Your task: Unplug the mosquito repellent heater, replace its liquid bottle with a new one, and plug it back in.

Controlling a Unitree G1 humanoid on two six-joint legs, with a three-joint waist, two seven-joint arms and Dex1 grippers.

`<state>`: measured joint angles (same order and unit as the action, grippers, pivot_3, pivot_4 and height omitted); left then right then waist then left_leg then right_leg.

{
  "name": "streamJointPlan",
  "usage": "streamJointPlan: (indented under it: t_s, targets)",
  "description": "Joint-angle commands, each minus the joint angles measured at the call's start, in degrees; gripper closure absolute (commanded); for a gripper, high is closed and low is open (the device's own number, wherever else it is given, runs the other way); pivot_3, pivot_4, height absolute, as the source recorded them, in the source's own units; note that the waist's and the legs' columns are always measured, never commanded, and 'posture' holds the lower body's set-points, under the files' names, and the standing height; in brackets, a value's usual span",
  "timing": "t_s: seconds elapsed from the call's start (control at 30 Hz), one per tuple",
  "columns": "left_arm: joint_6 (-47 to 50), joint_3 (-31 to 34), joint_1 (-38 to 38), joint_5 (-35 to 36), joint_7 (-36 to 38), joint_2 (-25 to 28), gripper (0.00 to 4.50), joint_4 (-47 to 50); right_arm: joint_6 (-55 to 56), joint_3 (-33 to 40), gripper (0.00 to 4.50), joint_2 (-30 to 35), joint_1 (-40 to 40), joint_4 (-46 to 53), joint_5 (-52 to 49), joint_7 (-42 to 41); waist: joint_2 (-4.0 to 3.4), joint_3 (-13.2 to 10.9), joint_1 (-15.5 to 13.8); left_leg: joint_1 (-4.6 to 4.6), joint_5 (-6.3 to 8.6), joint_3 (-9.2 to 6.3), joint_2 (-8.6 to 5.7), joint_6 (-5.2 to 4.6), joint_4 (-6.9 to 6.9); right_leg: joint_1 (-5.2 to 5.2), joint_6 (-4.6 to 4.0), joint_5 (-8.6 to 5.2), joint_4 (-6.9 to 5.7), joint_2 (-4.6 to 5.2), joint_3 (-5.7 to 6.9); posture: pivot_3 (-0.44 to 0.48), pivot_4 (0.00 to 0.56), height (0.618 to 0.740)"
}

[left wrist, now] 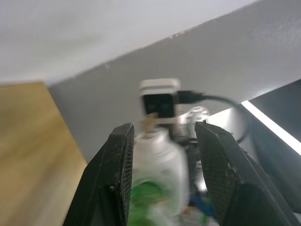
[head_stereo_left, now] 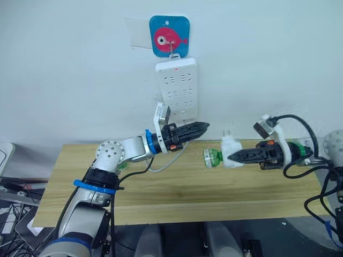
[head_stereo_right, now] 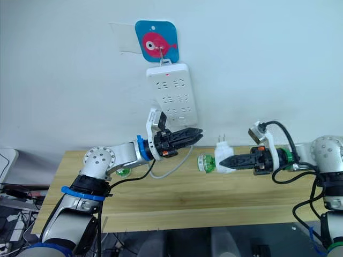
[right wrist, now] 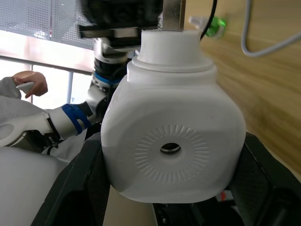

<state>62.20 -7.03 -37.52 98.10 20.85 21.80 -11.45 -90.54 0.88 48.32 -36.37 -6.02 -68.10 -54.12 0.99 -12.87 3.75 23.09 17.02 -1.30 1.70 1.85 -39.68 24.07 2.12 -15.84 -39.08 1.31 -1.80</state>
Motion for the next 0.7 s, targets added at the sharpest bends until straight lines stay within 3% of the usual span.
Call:
streamJointPlan:
  t_s: [0.03, 0.2, 0.37, 0.47, 0.5, 0.57, 0.6, 0.7]
  targets:
    - [3.2, 2.5, 0.6, 3.3, -2.7, -1.6, 1.46, 3.4, -0.7, 2.3, 1.53, -0.2, -1.5, 0.4, 0.1, -1.0, 0.0, 0.0, 0.0, 0.0, -0.01, 0.02, -0.01, 0.01, -0.05, -0.02, -0.01, 0.01, 0.0, 0.01, -0.02, -0.098, 0.194, 0.74]
    - [1.6, 6.3, 0.5, -2.9, -1.7, -1.1, 0.02, 6.5, -1.1, 3.3, 1.53, -0.5, -2.1, -1.3, 0.8, -0.8, 0.0, 0.0, -0.1, -0.02, -0.01, 0.04, -0.05, 0.02, -0.08, -0.03, -0.01, 0.01, -0.04, -0.01, -0.22, -0.097, 0.194, 0.74]
    - [-6.6, 5.1, 2.3, -23.1, 11.9, 6.9, 0.02, 20.4, -1.4, 4.8, 1.53, 0.4, -2.1, -4.2, 2.3, -1.4, -0.02, 0.0, -0.2, -0.01, -0.01, 0.11, -0.05, 0.03, -0.02, 0.0, -0.01, 0.01, -0.01, -0.02, -0.29, -0.099, 0.196, 0.74]
    - [-23.5, -0.9, 6.1, -43.7, 25.3, 14.1, 0.02, 29.8, -1.9, 5.3, 1.53, 0.8, -2.8, -7.1, 2.9, -1.8, -0.03, 0.0, -0.3, -0.05, -0.01, 0.24, -0.07, 0.04, 0.01, -0.02, -0.02, 0.01, 0.03, -0.03, -0.3, -0.091, 0.197, 0.74]
    - [-34.8, -3.0, 7.8, -53.7, 28.0, 15.2, 0.02, 30.3, -2.0, 5.3, 1.53, 0.8, -3.4, -8.4, 3.3, -2.0, -0.04, 0.0, -0.4, -0.08, -0.01, 0.3, -0.07, 0.04, 0.07, -0.03, -0.02, 0.01, 0.05, -0.03, -0.3, -0.091, 0.197, 0.74]
    - [-52.8, -6.2, 9.9, -68.4, 30.3, 16.0, 0.02, 28.4, -2.0, 5.2, 1.53, 0.5, -4.3, -10.0, 4.0, -2.4, -0.04, 0.0, -0.6, -0.15, -0.01, 0.42, -0.09, 0.04, 0.11, -0.02, -0.02, 0.01, 0.04, -0.02, -0.34, -0.078, 0.197, 0.74]
    - [-67.8, -8.3, 10.9, -78.4, 31.8, 16.3, 0.02, 25.0, -2.0, 5.1, 1.53, 0.2, -4.9, -10.8, 4.4, -2.5, -0.03, 0.0, -0.6, -0.15, -0.01, 0.54, -0.08, 0.04, 0.11, -0.03, -0.03, 0.02, 0.07, -0.01, -0.36, -0.078, 0.197, 0.74]
    - [-99.9, -10.1, 10.8, -98.2, 27.3, 14.4, 0.02, 13.5, -2.0, 4.8, 1.53, -0.9, -6.4, -12.4, 4.3, -2.4, -0.03, 0.0, -0.9, -0.15, -0.01, 0.79, -0.07, 0.03, 0.1, -0.03, -0.06, 0.04, 0.08, 0.0, -0.39, -0.075, 0.201, 0.74]
